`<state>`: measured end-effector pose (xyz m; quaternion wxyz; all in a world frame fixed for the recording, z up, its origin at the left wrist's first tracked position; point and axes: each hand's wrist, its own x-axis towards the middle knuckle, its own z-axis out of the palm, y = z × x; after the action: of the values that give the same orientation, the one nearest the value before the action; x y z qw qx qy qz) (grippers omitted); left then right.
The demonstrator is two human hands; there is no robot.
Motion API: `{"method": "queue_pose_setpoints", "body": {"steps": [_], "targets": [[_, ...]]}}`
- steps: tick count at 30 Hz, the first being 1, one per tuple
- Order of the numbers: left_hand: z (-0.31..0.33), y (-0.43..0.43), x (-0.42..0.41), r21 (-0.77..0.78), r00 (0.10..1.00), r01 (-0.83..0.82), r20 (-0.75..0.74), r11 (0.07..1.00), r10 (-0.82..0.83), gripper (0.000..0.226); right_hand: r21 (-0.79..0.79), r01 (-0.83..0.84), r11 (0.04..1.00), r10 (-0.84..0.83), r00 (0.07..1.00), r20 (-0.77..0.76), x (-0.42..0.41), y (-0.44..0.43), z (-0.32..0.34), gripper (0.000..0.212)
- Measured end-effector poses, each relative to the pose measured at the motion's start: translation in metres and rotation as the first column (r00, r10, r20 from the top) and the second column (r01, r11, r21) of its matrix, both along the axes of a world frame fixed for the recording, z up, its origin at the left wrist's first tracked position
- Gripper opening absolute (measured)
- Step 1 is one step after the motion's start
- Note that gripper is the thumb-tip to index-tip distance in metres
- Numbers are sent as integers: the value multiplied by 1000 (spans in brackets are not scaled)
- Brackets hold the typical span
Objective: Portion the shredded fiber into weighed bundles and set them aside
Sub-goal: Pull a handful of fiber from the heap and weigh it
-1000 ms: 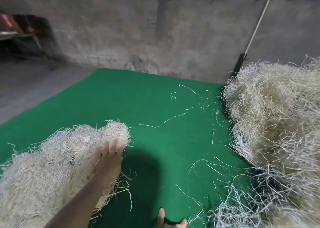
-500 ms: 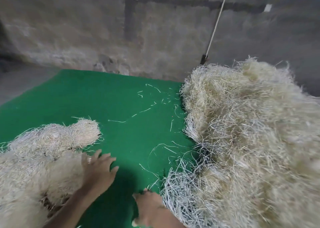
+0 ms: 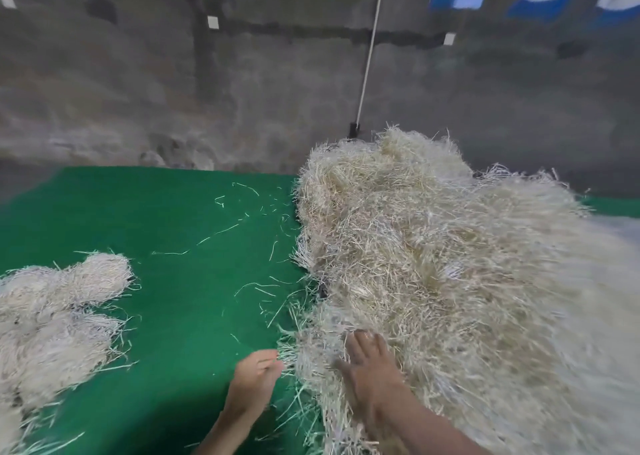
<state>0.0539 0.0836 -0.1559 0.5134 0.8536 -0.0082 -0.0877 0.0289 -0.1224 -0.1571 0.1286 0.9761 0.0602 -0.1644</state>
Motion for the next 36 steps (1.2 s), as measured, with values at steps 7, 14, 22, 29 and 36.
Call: {"method": "queue_pose_setpoints", "body": {"steps": [7,14,22,29,36], "targets": [[39,-65,-24,-147,992,15,-123,989,-33,39,813,193,549,-327,945,-3,-41,-44,21,45],[79,-124,-32,12,948,309,-79,951,-307,134,531,-189,826,-101,877,470,-29,-78,82,20],[104,-161,-38,-111,999,3,32,994,1,17,730,-138,670,-239,890,387,-34,-90,137,101],[221,-153,-38,-204,884,111,468,973,-2,29,976,70,-204,-160,982,-104,-32,-101,195,76],[272,-166,-26,-382,867,15,466,924,178,36,988,97,118,-267,962,-63,-10,-78,170,89]]}}
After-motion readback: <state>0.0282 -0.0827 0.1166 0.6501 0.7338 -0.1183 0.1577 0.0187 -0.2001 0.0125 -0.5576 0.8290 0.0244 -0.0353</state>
